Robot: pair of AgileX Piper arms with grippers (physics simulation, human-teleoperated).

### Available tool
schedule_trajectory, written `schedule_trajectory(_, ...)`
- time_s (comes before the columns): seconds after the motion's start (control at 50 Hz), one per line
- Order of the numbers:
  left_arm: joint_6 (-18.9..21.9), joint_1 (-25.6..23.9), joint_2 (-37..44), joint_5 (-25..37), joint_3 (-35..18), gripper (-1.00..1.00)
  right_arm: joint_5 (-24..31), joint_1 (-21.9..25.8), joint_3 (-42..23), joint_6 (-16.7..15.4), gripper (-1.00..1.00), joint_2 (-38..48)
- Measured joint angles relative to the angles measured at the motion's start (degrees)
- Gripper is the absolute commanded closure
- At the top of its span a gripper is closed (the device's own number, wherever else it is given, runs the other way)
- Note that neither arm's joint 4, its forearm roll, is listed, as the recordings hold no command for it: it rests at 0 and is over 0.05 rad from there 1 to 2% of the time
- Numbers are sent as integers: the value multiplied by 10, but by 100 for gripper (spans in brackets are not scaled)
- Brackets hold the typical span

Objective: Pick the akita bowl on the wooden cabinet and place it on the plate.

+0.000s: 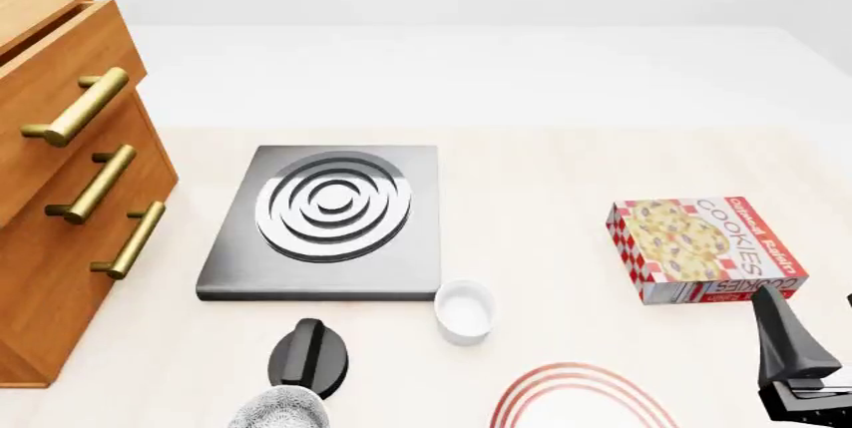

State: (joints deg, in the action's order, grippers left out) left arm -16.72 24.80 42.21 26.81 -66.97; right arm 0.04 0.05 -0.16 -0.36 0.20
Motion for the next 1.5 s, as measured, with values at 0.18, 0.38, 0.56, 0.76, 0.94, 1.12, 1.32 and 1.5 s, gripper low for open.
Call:
schedule_trajectory(0.18,1,30,25,-1,-15,-100,0,0,0,0,-100,0)
schedule_trajectory(0.38,8,54,47,-8,-19,-100,0,0,0,0,-100,0)
schedule_trajectory(0.56,13,67,59,-10,-24,-100,0,0,0,0,-100,0)
schedule_trajectory(0.76,15,78,72,-13,-30,-100,0,0,0,0,-100,0)
schedule_trajectory(0.94,15,92,91,-24,-31,-100,0,0,0,0,-100,0)
schedule_trajectory(1.12,14,103,110,-33,-32,-100,0,0,0,0,-100,0)
schedule_trajectory(1.32,11,113,125,-37,-38,-100,0,0,0,0,-100,0)
schedule_trajectory(1.5,0,119,145,-33,-46,-100,0,0,0,0,-100,0)
